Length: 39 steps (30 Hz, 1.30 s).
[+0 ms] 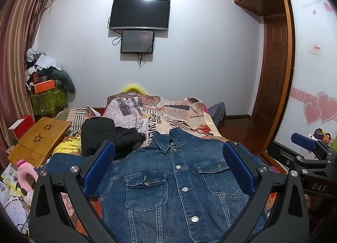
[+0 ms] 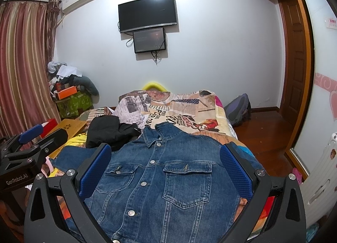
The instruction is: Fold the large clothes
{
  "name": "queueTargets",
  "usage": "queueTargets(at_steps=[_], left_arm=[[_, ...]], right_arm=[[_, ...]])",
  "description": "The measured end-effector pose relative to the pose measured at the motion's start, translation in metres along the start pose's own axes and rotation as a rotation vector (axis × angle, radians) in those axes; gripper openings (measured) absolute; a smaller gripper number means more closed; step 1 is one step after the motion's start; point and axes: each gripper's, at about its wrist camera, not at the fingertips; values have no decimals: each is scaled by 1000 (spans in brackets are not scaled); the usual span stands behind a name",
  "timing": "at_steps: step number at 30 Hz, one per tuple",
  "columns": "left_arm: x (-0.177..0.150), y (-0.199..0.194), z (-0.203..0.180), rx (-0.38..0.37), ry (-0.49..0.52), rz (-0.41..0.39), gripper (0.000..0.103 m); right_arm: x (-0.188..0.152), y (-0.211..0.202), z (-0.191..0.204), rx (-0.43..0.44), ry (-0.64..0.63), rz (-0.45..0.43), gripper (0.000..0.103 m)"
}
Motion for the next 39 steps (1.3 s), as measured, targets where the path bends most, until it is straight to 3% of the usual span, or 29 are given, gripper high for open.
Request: queueTargets(at_steps=[12,19,25,30,39], left_arm=[[-1,17,13,27,-18,14,103],[8,37,46,111,-25,-25,103],[11,58,102,277,-38,-51,103],[-5,75,169,413,-148,-25,103],[-73,117,304,634,-313,235,103]], right_arm=[[-2,13,-3,-11,1,32,102],[2,29,-4,-27,-15,39,102],[1,51,-4,-45,-27,53,102],[-3,72,-6,-59,-20,87,102],[-19,112,-6,-71,-11,199,102]])
Point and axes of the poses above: each gripper's, at about its wrist camera, not at the fingertips, and y roughly the way its jaws point, z to its left, x to its top, and after that the axes turned 13 degrees about -z, right-handed
